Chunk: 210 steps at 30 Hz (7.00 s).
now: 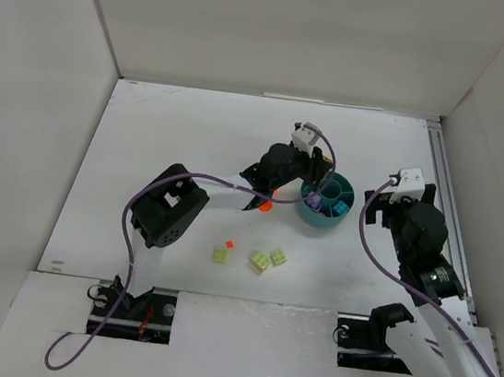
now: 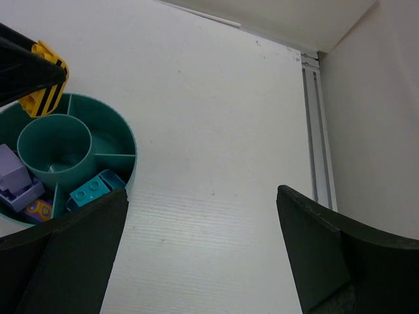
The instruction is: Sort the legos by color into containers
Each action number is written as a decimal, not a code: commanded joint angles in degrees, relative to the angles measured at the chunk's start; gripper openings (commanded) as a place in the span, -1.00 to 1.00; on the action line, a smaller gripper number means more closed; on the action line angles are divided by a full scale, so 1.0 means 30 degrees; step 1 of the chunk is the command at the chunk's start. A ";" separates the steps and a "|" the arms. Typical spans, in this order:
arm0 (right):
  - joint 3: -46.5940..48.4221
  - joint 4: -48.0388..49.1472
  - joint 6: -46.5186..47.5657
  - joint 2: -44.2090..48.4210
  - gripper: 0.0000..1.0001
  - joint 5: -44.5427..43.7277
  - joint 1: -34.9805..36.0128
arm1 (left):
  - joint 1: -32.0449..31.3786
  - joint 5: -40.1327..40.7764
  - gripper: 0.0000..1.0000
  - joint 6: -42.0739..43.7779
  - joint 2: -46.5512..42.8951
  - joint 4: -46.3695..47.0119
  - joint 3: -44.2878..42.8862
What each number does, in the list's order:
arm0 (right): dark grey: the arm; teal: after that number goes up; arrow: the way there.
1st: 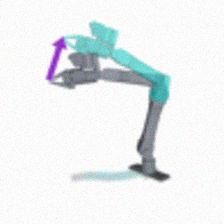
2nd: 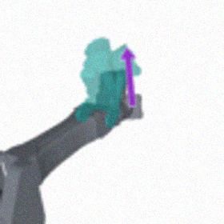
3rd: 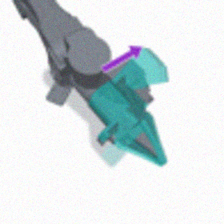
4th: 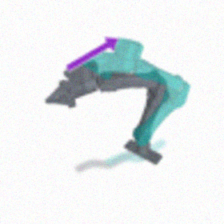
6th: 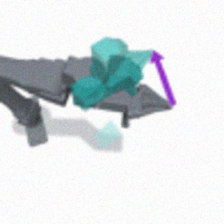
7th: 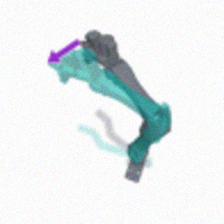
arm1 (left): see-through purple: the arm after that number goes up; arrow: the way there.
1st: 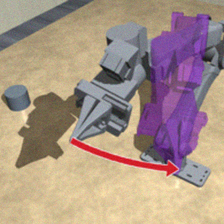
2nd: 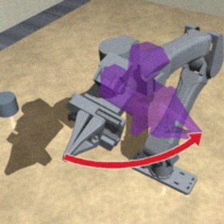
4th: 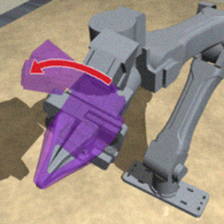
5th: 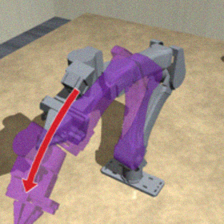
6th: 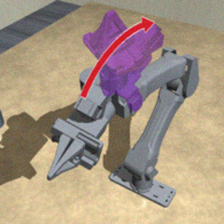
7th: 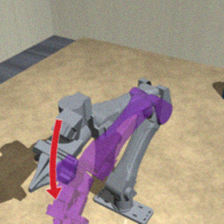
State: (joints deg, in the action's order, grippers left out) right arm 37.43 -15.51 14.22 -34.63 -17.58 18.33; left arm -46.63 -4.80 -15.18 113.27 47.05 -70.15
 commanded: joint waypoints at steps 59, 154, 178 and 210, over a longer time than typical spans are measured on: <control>0.0385 0.1683 0.0625 -0.8604 1.00 0.7443 1.3134 | 0.1481 0.6638 1.00 -0.7651 -1.6188 -1.4830 0.9484; 0.1703 2.0052 -0.9954 -1.3270 -0.41 2.7746 0.7455 | 0.1481 -0.9856 0.10 -0.2206 -2.6684 -0.0741 1.8344; -0.0345 1.8648 -0.9488 -1.0022 -0.43 2.8303 -0.0742 | 0.1481 -0.5026 -1.00 -0.3024 -2.5690 -0.3202 1.7410; 0.1674 -0.1100 0.0768 -0.0761 -0.43 0.7297 -0.7720 | 0.0194 -0.1272 -1.00 -0.0567 -0.0700 -1.3951 -0.6933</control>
State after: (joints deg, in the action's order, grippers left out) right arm 40.88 -15.62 15.57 -37.15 8.75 -4.56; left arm -44.77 -9.72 -18.92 110.91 6.39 -85.93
